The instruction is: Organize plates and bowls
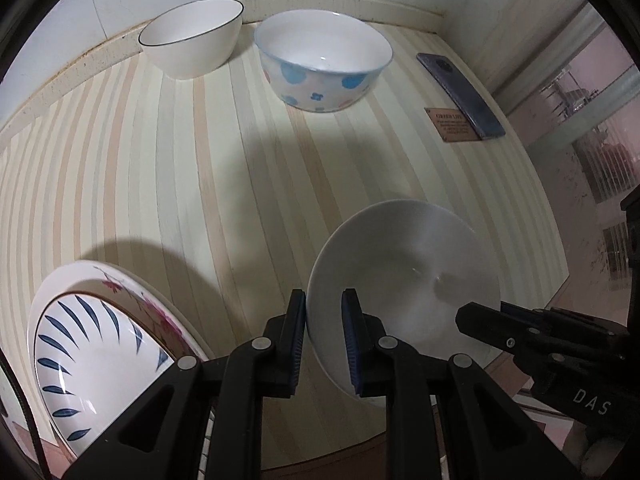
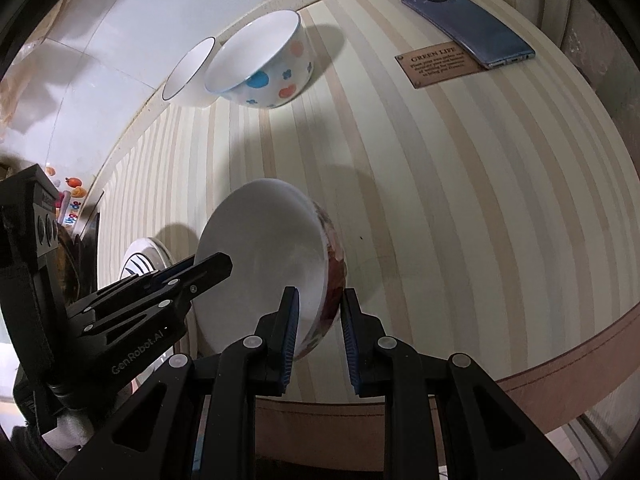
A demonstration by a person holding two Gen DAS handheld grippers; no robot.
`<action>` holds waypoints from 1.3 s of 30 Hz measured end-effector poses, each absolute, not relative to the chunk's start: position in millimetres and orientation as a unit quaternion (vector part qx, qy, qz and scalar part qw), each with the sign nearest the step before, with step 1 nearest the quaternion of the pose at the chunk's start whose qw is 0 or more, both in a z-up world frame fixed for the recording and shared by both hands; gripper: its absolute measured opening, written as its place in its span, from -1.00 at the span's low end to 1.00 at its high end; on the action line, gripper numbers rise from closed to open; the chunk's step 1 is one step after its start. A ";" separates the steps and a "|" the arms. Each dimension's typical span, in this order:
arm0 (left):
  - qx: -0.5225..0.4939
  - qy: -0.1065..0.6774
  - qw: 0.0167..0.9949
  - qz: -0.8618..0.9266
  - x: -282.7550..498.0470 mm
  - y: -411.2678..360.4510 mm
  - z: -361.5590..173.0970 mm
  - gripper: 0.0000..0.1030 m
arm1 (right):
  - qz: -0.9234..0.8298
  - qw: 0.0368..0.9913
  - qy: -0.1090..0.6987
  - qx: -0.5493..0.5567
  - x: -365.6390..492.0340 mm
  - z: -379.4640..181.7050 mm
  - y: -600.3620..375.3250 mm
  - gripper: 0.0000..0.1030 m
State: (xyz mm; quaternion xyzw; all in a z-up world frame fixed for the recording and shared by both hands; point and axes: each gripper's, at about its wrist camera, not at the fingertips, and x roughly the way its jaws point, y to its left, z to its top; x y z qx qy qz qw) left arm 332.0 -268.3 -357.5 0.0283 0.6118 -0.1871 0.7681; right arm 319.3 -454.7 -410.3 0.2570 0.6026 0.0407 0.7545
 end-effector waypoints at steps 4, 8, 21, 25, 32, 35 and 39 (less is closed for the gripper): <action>0.028 0.622 0.759 -0.190 333.3 -269.4 -351.5 -0.69 | 0.043 0.740 0.614 0.271 323.4 -413.3 -456.9 -0.50; -0.001 0.607 0.771 -0.190 350.0 -256.8 -316.9 -0.64 | 0.050 0.735 0.607 0.297 328.1 -392.9 -475.4 -0.48; -0.133 0.615 0.760 -0.163 500.3 -238.8 -337.9 -0.27 | 0.106 0.737 0.543 0.389 482.8 -393.1 -530.2 -0.05; -0.145 0.631 0.743 -0.170 524.5 -246.6 -363.4 -0.30 | 0.118 0.722 0.565 0.380 525.3 -422.9 -523.6 -0.07; -0.149 0.648 0.722 -0.190 535.7 -260.0 -391.0 -0.57 | 0.136 0.703 0.582 0.386 551.7 -458.5 -513.9 -0.48; -0.137 0.639 0.732 -0.191 533.1 -264.7 -390.1 -0.58 | 0.139 0.709 0.574 0.386 548.9 -457.6 -512.0 -0.48; -0.130 0.635 0.739 -0.185 529.5 -264.3 -388.3 -0.58 | 0.142 0.716 0.570 0.377 547.1 -457.6 -510.6 -0.48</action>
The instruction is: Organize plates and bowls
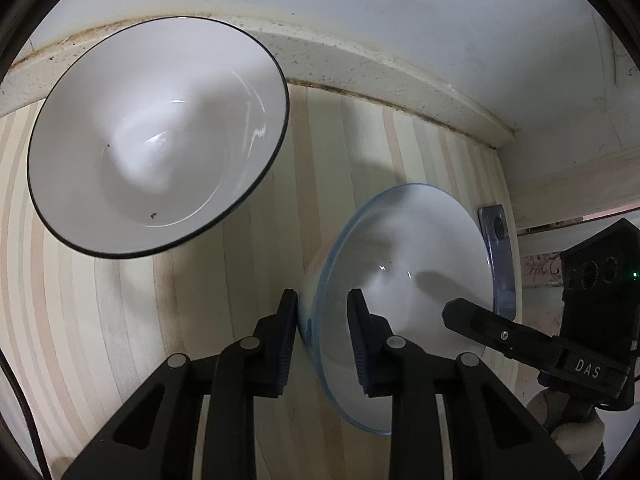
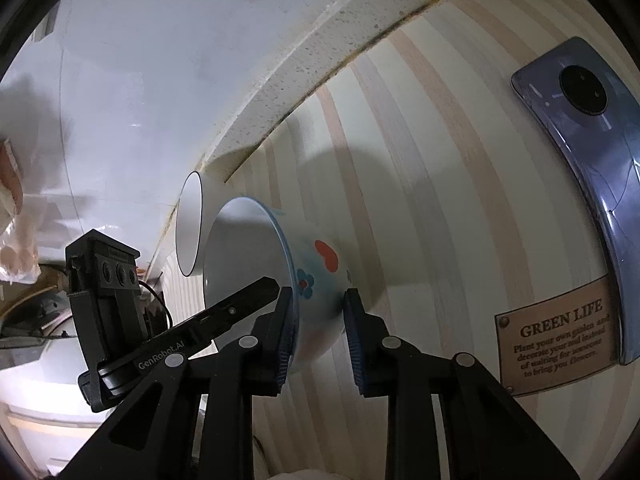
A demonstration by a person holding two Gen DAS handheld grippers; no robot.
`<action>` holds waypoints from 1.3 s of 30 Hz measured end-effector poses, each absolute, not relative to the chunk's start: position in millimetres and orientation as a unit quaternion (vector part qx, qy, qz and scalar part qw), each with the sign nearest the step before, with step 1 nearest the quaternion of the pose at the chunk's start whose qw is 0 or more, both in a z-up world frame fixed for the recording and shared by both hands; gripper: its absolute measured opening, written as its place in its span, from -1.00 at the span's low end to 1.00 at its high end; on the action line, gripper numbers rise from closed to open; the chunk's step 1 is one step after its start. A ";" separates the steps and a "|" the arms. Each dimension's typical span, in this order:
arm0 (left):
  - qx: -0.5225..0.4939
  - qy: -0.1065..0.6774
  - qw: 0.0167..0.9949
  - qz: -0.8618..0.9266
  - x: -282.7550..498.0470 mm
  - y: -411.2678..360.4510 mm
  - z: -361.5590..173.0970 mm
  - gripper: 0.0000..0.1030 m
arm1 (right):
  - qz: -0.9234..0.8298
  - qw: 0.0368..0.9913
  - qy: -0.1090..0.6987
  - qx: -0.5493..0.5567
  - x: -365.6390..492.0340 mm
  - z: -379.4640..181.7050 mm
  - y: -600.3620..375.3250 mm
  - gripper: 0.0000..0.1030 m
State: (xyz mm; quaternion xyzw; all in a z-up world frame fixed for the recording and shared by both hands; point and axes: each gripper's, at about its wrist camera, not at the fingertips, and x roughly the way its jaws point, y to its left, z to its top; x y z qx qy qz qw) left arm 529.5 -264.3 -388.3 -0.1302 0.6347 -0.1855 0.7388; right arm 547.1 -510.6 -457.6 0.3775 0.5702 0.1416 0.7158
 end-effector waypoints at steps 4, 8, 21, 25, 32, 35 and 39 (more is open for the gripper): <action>-0.129 0.630 0.744 -0.183 527.2 -264.6 -383.2 -0.58 | 0.145 0.725 0.564 0.368 546.1 -451.1 -508.3 -0.48; -0.126 0.625 0.748 -0.183 525.1 -264.0 -375.3 -0.58 | 0.147 0.727 0.558 0.372 542.8 -441.9 -511.9 -0.48; -0.112 0.615 0.758 -0.186 493.3 -260.4 -334.7 -0.58 | 0.150 0.733 0.546 0.377 507.4 -402.2 -509.5 -0.48; -0.105 0.610 0.762 -0.192 475.5 -260.3 -318.6 -0.58 | 0.148 0.739 0.539 0.376 484.0 -385.8 -504.0 -0.48; -0.083 0.608 0.763 -0.203 438.1 -259.6 -300.1 -0.58 | 0.141 0.742 0.533 0.382 434.3 -363.6 -494.4 -0.48; -0.074 0.612 0.759 -0.207 418.5 -257.8 -297.3 -0.58 | 0.138 0.741 0.533 0.384 408.5 -359.3 -489.8 -0.48; -0.064 0.623 0.751 -0.210 396.1 -255.9 -299.7 -0.58 | 0.131 0.738 0.539 0.384 376.1 -360.4 -482.5 -0.48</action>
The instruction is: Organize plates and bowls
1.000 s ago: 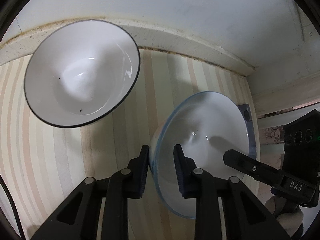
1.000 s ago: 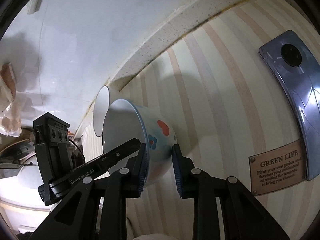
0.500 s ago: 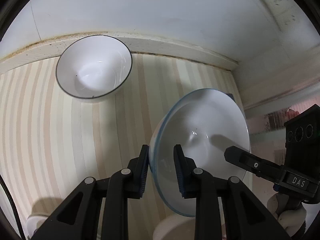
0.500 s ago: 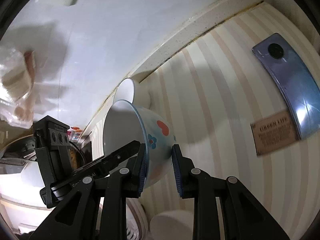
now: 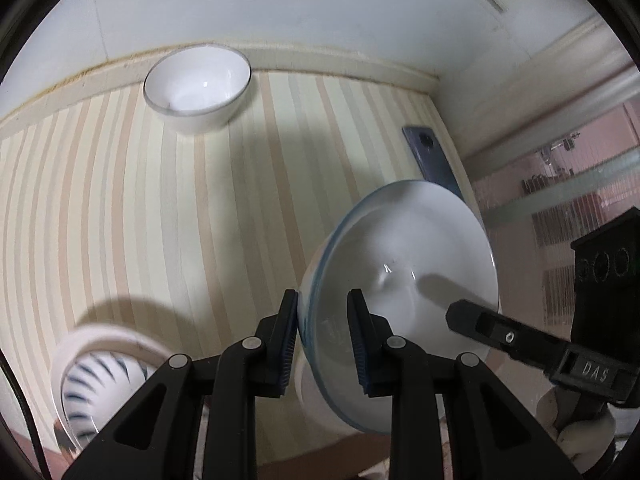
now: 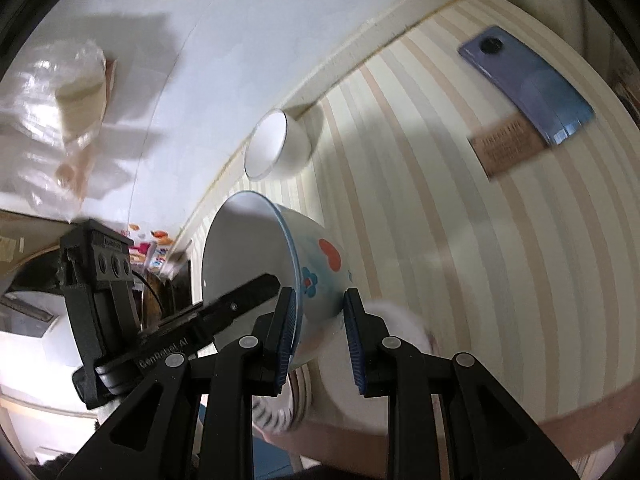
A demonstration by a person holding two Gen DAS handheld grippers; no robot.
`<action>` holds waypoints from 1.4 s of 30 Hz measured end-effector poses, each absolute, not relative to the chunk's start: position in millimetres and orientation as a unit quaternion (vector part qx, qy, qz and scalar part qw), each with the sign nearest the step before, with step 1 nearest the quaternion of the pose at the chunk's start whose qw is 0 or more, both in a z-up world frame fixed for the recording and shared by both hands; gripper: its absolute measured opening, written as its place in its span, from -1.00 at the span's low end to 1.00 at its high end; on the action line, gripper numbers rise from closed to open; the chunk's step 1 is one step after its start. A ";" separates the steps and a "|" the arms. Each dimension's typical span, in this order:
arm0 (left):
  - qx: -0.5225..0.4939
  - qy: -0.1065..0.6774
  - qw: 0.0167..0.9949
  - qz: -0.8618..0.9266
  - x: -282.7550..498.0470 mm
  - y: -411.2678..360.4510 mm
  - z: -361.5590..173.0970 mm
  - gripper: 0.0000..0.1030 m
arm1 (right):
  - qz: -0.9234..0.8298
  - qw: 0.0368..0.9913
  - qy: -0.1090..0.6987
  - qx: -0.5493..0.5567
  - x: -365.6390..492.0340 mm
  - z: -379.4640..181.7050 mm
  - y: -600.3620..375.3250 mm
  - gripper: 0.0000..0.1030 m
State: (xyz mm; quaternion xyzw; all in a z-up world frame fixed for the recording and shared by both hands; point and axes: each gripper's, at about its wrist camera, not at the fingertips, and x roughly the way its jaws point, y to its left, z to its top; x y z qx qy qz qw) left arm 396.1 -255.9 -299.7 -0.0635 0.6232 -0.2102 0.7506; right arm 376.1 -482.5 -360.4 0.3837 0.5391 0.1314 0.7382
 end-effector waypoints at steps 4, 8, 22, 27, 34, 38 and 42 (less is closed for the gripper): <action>-0.054 0.633 0.743 -0.211 375.1 -257.7 -305.2 -0.58 | 0.124 0.727 0.546 0.397 346.2 -371.8 -477.7 -0.48; -0.032 0.645 0.733 -0.212 362.7 -265.7 -317.8 -0.58 | 0.113 0.717 0.554 0.407 324.5 -386.5 -480.2 -0.48; 0.033 0.649 0.734 -0.198 340.9 -282.3 -334.7 -0.58 | 0.093 0.704 0.587 0.389 312.7 -419.6 -472.9 -0.48; 0.043 0.647 0.737 -0.192 341.3 -285.2 -334.4 -0.58 | 0.095 0.703 0.597 0.374 316.6 -417.9 -471.7 -0.48; 0.043 0.650 0.735 -0.187 341.2 -285.9 -334.1 -0.58 | 0.094 0.691 0.621 0.358 320.8 -414.0 -468.8 -0.39; 0.027 0.656 0.730 -0.187 346.4 -280.6 -335.2 -0.58 | 0.097 0.682 0.633 0.353 322.6 -410.7 -473.2 -0.39; -0.005 0.662 0.728 -0.179 354.1 -266.7 -332.3 -0.58 | 0.102 0.673 0.639 0.358 323.1 -402.4 -482.1 -0.39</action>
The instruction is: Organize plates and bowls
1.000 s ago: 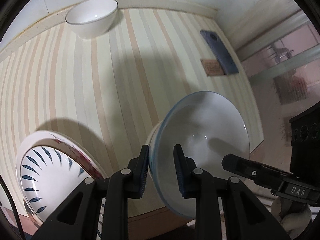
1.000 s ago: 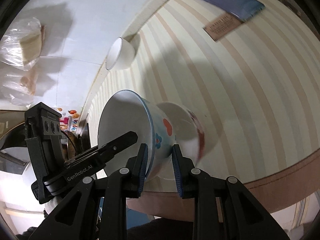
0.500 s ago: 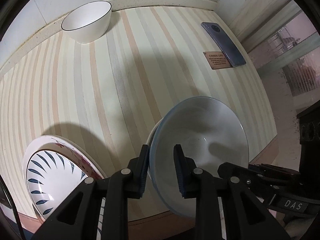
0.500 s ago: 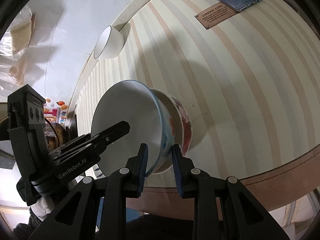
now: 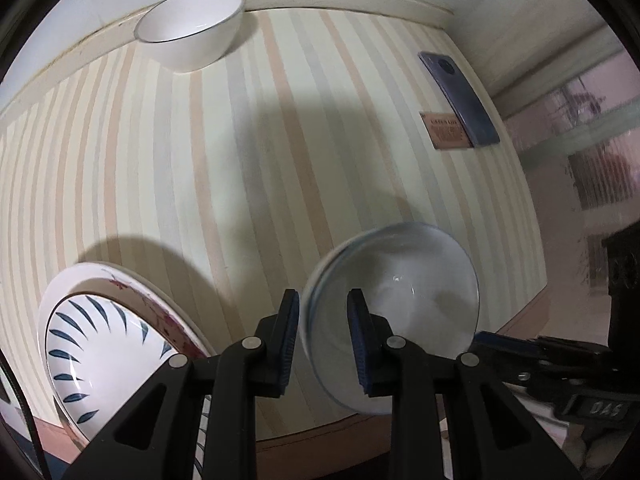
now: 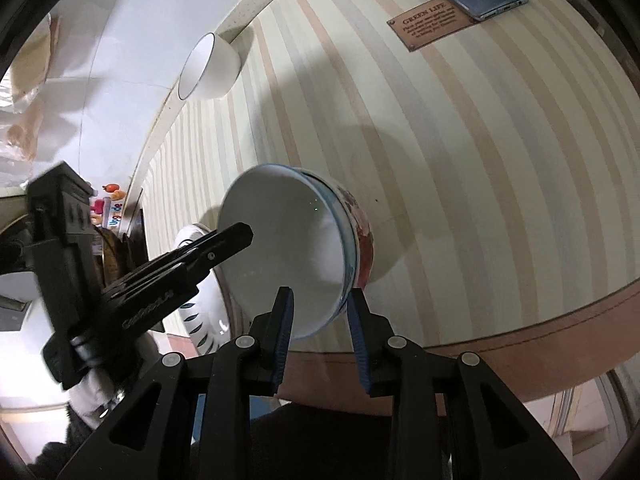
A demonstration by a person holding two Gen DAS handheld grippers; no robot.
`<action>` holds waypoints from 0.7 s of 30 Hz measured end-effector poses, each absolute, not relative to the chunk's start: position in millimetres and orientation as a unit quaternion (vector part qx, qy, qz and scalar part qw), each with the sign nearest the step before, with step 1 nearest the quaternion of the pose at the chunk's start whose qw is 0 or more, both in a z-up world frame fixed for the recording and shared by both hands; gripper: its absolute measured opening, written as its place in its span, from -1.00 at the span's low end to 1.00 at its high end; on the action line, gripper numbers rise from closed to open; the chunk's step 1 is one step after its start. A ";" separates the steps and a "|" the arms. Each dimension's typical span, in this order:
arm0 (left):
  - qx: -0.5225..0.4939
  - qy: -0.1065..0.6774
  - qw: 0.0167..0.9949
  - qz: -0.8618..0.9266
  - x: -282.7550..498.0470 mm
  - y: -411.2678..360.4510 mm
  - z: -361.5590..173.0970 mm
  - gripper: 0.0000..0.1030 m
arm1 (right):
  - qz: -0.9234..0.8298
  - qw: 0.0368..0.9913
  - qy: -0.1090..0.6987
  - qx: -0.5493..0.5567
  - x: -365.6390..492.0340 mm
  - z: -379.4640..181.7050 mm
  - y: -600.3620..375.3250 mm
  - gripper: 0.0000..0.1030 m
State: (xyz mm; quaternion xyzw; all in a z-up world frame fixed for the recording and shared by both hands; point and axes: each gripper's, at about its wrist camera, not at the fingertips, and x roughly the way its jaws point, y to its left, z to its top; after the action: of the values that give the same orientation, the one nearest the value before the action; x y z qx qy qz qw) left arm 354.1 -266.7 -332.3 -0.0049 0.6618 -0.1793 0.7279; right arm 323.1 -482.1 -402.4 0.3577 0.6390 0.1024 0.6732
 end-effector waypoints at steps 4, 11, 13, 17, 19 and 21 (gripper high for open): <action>-0.050 0.643 0.743 -0.176 369.2 -242.9 -312.0 -0.54 | 0.112 0.692 0.613 0.363 338.6 -371.3 -493.0 -0.32; -0.116 0.615 0.771 -0.119 444.0 -183.7 -302.0 -0.42 | 0.143 0.726 0.570 0.358 428.5 -346.8 -492.0 -0.01; -0.127 0.606 0.779 -0.103 468.5 -170.2 -303.3 -0.42 | 0.148 0.734 0.565 0.348 462.2 -347.7 -484.1 -0.01; -0.152 0.606 0.777 -0.080 516.8 -145.9 -317.7 -0.43 | 0.154 0.749 0.564 0.312 528.7 -358.5 -462.2 -0.01; -0.164 0.610 0.771 -0.079 539.6 -138.8 -329.2 -0.45 | 0.155 0.751 0.566 0.302 556.7 -366.5 -449.2 -0.04; -0.174 0.616 0.764 -0.080 557.1 -135.3 -340.6 -0.47 | 0.161 0.754 0.565 0.295 581.0 -374.9 -438.9 -0.10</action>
State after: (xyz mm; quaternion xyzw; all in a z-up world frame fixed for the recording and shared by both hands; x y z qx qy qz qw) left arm 557.1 -135.3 -340.6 -0.1744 0.6159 -0.0803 0.7641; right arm 581.0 -438.9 -374.9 0.2948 0.5645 0.1611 0.7539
